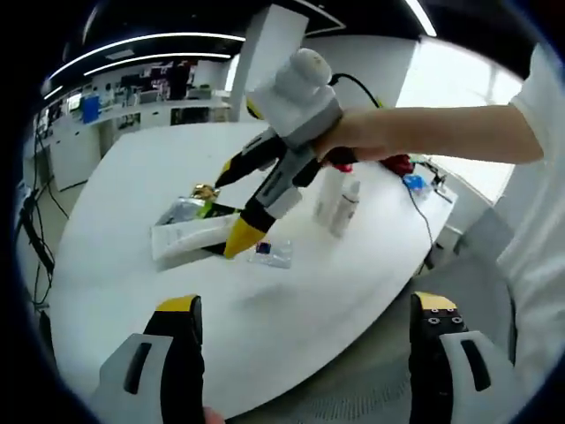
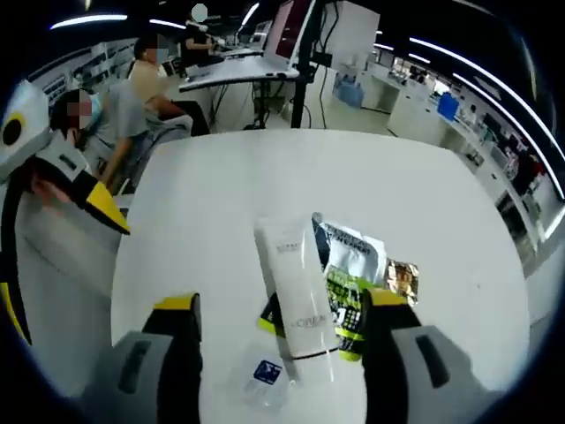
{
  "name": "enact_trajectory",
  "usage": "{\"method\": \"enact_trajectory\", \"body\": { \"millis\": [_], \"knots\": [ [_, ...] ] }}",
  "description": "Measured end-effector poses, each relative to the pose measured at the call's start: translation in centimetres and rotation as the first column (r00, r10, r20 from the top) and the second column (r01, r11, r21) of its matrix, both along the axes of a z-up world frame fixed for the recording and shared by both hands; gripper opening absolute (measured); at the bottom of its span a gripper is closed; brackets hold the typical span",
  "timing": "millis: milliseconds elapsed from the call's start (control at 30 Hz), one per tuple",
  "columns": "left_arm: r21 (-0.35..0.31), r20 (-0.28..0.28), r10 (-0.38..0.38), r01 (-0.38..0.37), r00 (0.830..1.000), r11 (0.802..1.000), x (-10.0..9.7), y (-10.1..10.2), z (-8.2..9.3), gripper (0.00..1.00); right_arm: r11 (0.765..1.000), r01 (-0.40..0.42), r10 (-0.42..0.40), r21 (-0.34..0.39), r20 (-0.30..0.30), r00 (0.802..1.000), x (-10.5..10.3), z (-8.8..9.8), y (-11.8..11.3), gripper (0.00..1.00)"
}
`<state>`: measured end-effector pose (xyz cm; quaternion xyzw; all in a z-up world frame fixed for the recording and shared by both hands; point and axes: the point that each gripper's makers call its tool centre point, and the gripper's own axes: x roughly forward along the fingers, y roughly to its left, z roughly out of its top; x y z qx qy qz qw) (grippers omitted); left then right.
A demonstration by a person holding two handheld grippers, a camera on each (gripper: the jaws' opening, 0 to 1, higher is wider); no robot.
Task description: Arrange the skincare products in the storage area until every visible bottle or jar stands upright without overlapping.
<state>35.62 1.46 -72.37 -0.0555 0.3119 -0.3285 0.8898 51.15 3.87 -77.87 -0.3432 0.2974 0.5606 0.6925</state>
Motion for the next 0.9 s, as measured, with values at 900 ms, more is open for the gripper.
{"method": "enact_trajectory", "body": {
  "millis": [900],
  "knots": [
    [-0.044,-0.053,0.041,-0.043,0.998,0.998,0.3,0.4,-0.5,0.94,0.986,-0.018,0.004,-0.168,-0.086,0.996,3.3,-5.3,1.8,0.45]
  ]
}}
